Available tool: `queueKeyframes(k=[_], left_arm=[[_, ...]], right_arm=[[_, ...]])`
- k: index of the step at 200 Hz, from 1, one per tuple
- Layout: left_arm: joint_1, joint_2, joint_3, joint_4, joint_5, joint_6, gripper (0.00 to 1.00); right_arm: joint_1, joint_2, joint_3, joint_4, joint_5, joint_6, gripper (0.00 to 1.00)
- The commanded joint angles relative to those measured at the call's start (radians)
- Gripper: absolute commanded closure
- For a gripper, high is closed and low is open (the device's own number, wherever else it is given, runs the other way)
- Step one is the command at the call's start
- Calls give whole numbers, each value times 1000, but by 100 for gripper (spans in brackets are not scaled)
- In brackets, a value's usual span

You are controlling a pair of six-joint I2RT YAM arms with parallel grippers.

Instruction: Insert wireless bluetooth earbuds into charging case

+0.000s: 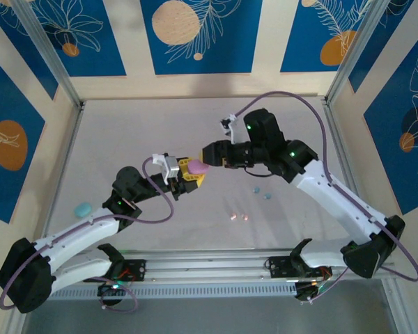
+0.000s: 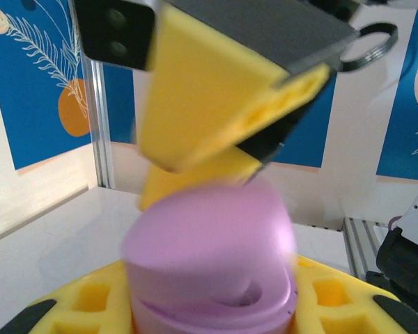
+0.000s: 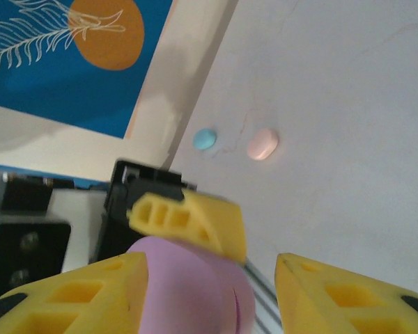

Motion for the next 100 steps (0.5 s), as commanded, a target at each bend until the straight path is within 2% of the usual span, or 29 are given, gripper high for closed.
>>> queueKeyframes(k=[1, 33, 67, 100], left_arm=[[-2, 10, 42, 74, 12, -29, 66], [-2, 24, 55, 80, 40, -49, 65], [-2, 27, 64, 77, 59, -58, 64], [-2, 32, 72, 80, 75, -72, 64]], right_arm=[[-32, -48, -71, 70, -118, 39, 47], [-70, -60, -146, 160, -228, 105, 46], [-82, -31, -208, 328, -376, 200, 45], [-78, 20, -227, 427, -454, 265, 46]])
